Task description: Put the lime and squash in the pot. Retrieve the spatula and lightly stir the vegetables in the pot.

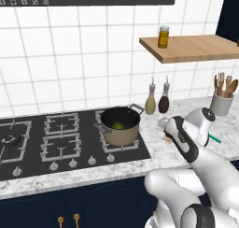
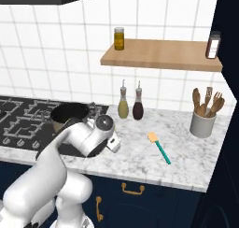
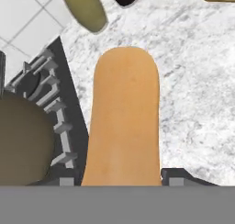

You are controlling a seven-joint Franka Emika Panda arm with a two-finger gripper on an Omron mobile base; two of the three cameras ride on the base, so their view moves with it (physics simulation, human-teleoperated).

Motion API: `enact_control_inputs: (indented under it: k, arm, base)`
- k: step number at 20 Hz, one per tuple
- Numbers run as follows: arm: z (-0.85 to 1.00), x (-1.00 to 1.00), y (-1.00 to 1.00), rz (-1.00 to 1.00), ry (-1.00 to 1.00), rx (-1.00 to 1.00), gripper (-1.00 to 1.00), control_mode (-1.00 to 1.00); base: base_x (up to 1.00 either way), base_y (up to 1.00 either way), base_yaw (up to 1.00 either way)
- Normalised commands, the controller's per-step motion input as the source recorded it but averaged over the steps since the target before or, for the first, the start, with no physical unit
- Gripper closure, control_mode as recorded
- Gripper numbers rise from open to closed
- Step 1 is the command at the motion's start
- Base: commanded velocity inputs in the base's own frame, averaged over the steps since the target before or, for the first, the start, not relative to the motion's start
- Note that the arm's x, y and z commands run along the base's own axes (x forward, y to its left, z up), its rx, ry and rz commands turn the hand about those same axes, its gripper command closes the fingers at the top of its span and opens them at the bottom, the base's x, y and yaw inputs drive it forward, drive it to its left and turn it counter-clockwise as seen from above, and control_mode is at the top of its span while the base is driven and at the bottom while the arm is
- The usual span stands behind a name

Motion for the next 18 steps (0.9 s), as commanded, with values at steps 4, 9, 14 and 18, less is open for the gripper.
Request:
enact_control_inputs:
  k: [4,9,14,18]
  arm:
    - [1.00,0.08,0.27,0.00,-0.34,0.12,1.00,-1.00]
    - [1.00,0.36,0.73,0.05,-0.16,0.02,1.00,-1.00]
    - [1.00,0.53,0.83,0.22,-0.07,-0.01,1.00,-1.00]
    - [1.00,0.57,0.87,0.29,0.24,-0.20,1.00,-1.00]
  base:
    - [0.00,0.00,0.00]
    - [0.00,0.00,0.00]
    - [0.00,0.00,0.00]
    - [0.00,0.00,0.00]
